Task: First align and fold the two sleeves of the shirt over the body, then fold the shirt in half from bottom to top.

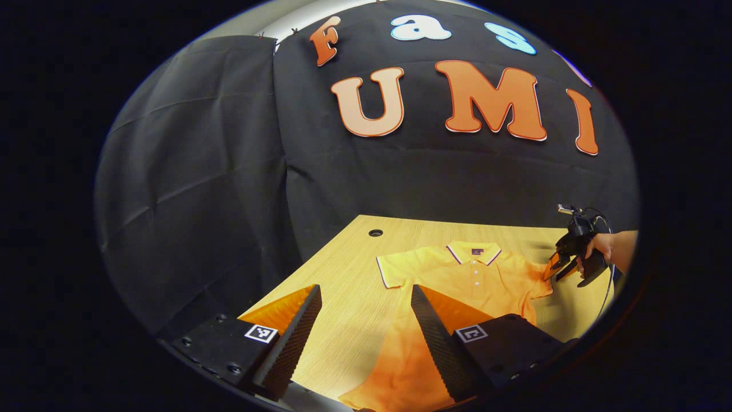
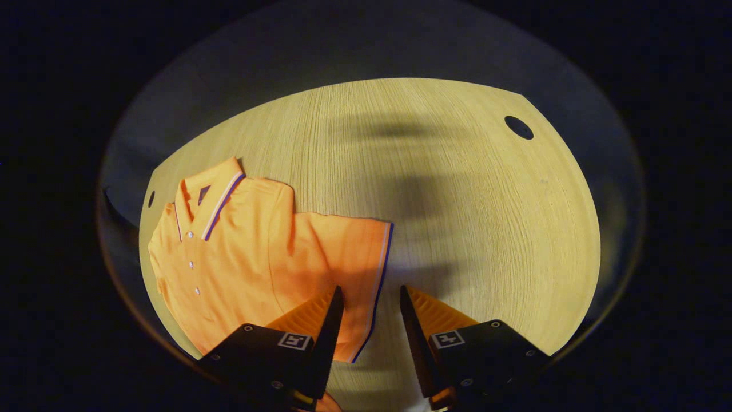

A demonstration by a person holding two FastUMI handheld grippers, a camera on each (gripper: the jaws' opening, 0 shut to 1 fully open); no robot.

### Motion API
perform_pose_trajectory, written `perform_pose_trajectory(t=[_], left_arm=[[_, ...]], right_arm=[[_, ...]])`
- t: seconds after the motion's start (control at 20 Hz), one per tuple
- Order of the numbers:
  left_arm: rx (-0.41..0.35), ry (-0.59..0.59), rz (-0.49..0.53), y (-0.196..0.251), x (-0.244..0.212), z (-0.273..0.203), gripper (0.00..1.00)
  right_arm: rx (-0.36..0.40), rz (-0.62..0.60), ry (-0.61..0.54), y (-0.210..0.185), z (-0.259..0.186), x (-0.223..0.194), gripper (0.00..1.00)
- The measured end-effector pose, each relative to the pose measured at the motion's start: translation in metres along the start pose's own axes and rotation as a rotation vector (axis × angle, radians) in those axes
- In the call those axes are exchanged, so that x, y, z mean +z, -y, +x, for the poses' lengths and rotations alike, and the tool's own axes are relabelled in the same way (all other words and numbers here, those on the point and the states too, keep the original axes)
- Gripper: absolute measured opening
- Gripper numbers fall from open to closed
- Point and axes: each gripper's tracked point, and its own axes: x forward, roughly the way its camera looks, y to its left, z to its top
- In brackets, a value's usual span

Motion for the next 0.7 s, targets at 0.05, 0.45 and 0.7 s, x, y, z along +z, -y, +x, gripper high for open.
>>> perform_pose_trajectory(t=[0.05,0.45,0.7], left_arm=[[0.002,-0.004,-0.005,0.0,-0.004,0.001,0.97],[0.011,-0.033,-0.022,-0.001,-0.01,0.001,0.97],[0.031,-0.057,-0.032,-0.001,-0.014,-0.001,0.97]], right_arm=[[-0.021,-0.013,-0.011,-0.001,0.0,-0.001,0.59],[0.15,0.051,-0.051,-0.033,-0.009,0.003,0.16],[0.324,0.121,-0.007,-0.068,-0.028,0.024,0.06]])
